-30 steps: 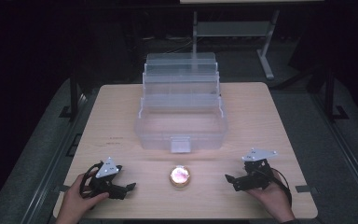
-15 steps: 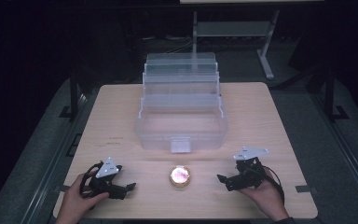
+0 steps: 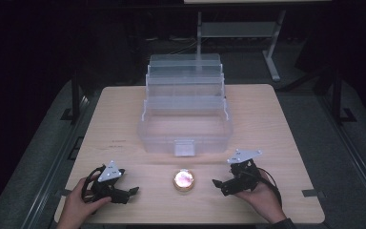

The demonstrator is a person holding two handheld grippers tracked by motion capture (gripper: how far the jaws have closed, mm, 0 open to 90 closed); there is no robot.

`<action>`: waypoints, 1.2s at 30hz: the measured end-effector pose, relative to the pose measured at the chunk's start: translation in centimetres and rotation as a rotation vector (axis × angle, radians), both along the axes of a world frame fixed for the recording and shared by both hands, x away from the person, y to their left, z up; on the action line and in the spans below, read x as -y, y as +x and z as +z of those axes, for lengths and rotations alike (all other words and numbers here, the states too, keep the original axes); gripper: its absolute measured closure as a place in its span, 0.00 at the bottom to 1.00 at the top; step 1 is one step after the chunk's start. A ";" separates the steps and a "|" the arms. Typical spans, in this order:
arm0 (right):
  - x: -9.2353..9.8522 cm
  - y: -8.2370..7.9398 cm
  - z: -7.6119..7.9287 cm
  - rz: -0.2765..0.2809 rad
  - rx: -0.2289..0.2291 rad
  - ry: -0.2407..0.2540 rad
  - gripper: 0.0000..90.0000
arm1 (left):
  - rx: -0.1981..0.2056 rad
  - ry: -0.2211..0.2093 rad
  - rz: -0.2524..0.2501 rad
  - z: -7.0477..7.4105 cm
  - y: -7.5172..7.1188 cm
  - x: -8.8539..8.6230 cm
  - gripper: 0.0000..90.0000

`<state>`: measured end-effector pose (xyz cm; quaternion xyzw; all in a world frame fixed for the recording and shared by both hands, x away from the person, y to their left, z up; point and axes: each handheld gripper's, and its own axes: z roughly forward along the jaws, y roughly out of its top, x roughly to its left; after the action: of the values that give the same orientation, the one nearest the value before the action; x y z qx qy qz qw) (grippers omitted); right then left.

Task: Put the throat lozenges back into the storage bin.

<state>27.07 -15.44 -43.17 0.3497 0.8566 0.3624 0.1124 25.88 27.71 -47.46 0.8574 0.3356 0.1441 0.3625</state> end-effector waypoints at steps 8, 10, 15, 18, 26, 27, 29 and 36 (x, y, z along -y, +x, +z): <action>-1.4 0.2 0.2 0.032 -0.005 -0.005 0.04 | 0.000 0.000 0.000 0.0 0.0 0.0 0.12; -1.8 0.3 0.2 0.039 -0.007 -0.006 0.04 | 0.000 0.000 0.000 0.0 0.0 0.0 0.12; -2.8 0.5 0.3 0.064 -0.007 -0.005 0.04 | -0.001 0.001 0.000 0.0 0.0 0.0 0.12; -3.5 0.7 0.3 0.079 -0.006 -0.010 0.04 | -0.001 -0.001 0.001 0.0 0.0 0.0 0.12; -4.8 0.9 0.0 0.107 -0.017 -0.016 0.04 | -0.001 -0.001 0.001 0.0 0.0 0.0 0.12; -4.9 0.9 0.0 0.110 -0.018 -0.012 0.04 | -0.001 -0.002 0.002 0.0 0.0 0.0 0.12; -5.2 0.9 0.1 0.116 -0.019 -0.006 0.04 | -0.001 -0.001 0.001 0.0 0.0 0.0 0.12; -6.2 0.9 -0.1 0.139 -0.027 -0.008 0.04 | -0.001 -0.001 0.001 0.0 0.0 0.0 0.12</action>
<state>27.97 -9.29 -43.29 0.2938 0.8817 0.3612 0.0766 25.87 27.70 -47.45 0.8571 0.3365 0.1436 0.3626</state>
